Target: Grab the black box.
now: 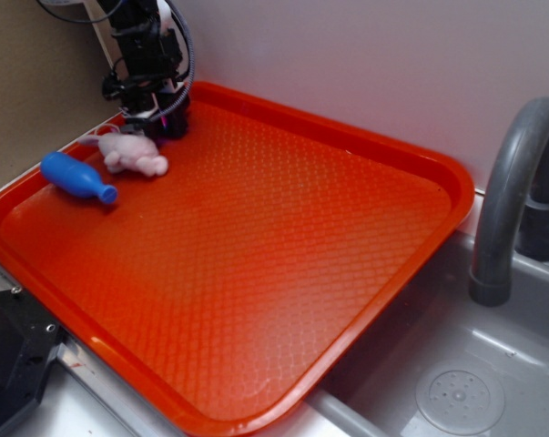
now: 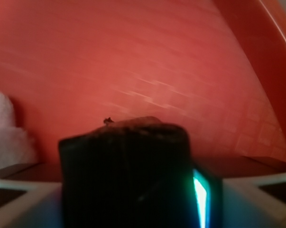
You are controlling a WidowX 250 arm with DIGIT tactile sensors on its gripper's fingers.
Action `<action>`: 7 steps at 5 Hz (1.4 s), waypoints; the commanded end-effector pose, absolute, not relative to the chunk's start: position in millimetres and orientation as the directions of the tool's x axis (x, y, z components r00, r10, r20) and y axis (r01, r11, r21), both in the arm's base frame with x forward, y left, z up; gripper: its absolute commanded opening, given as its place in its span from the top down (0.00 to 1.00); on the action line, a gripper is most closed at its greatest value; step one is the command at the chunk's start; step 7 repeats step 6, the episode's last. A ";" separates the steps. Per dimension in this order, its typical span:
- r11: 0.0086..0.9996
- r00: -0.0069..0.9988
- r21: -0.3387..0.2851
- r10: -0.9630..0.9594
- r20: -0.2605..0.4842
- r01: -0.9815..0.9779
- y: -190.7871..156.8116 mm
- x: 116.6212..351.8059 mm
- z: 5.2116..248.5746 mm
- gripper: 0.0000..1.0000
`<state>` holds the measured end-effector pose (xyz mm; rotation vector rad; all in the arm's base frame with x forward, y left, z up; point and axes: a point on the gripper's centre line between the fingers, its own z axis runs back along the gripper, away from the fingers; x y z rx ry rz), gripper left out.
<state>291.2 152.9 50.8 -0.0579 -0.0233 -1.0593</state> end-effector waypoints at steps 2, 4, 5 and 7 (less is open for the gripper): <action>0.918 0.917 0.076 -0.394 0.064 0.390 52.5 315.1 178.1 1.00; 0.997 0.998 -0.042 -0.067 -0.007 0.067 14.4 237.1 204.5 1.00; 0.998 0.999 -0.041 -0.040 0.014 0.041 19.8 251.0 191.6 1.00; 0.998 0.999 -0.053 -0.047 -0.010 0.046 30.4 283.5 171.2 1.00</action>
